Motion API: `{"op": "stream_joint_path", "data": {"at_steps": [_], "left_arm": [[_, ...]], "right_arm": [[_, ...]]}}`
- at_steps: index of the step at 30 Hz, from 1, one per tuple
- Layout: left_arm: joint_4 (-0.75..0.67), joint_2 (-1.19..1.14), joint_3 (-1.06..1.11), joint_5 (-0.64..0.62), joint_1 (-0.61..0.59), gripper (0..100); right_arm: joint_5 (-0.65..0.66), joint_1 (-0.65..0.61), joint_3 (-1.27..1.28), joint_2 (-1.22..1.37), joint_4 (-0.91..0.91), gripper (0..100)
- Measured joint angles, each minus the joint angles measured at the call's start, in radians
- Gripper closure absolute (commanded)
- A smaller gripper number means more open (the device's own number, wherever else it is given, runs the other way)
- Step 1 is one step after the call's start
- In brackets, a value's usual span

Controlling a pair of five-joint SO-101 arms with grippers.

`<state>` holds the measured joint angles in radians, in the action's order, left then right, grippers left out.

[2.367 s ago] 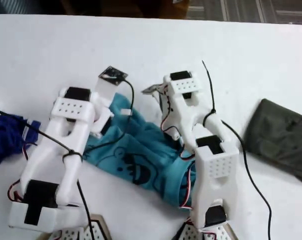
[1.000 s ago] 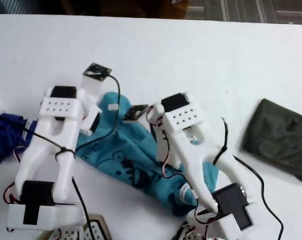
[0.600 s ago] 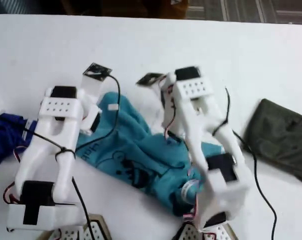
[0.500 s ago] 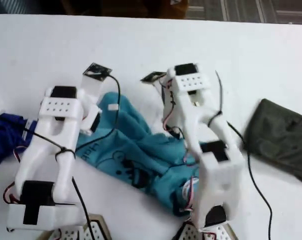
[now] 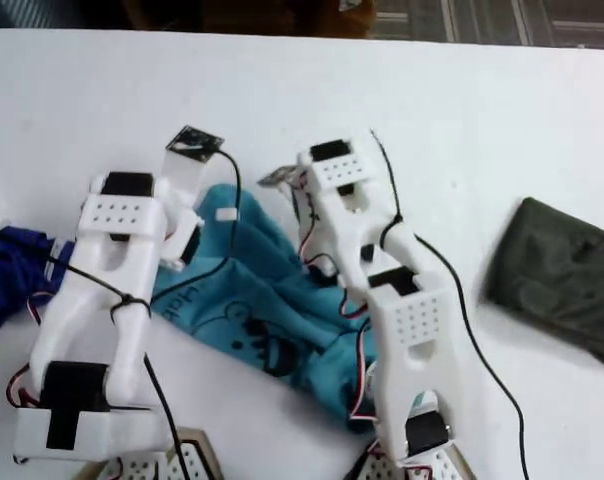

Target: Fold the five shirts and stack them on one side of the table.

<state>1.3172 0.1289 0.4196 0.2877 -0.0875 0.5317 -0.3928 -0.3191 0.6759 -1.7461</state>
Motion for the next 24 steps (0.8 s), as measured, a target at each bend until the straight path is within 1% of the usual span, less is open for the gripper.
{"op": "stream_joint_path", "data": {"at_steps": [14, 20, 24], "left_arm": [[0.0, 0.0, 0.0, 0.003, 0.0, 97], [0.0, 0.0, 0.0, 0.005, -0.002, 97], [0.0, 0.0, 0.0, 0.005, -0.005, 97]], "right_arm": [[-0.002, -0.13, 0.405, -0.387, 0.0, 72.2], [0.002, -0.221, 0.566, -0.52, 0.0, 72.2], [0.031, -0.282, 0.617, -0.597, 0.0, 72.2]]}}
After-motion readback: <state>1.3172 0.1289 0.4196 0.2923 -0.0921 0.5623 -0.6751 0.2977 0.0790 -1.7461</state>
